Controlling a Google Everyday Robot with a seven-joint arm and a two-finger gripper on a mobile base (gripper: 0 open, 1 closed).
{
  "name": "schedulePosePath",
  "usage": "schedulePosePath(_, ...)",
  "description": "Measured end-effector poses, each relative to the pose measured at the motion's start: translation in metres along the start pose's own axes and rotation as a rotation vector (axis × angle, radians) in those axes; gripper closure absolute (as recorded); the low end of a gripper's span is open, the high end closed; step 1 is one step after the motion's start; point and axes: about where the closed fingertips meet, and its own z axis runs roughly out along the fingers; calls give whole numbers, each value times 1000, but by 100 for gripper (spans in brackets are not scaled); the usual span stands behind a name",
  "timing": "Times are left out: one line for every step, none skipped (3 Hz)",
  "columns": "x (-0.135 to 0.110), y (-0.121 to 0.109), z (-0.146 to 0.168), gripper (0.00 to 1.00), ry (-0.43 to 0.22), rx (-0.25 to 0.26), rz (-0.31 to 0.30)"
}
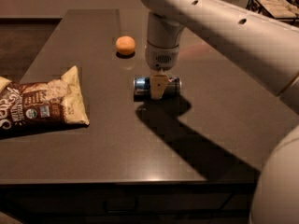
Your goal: Place redbull can upright
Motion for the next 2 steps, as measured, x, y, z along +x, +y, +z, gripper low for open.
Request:
schedulePosePath(10, -9, -22, 85, -141, -16, 66)
schedulePosePath(19, -16, -55, 100, -367, 7, 134)
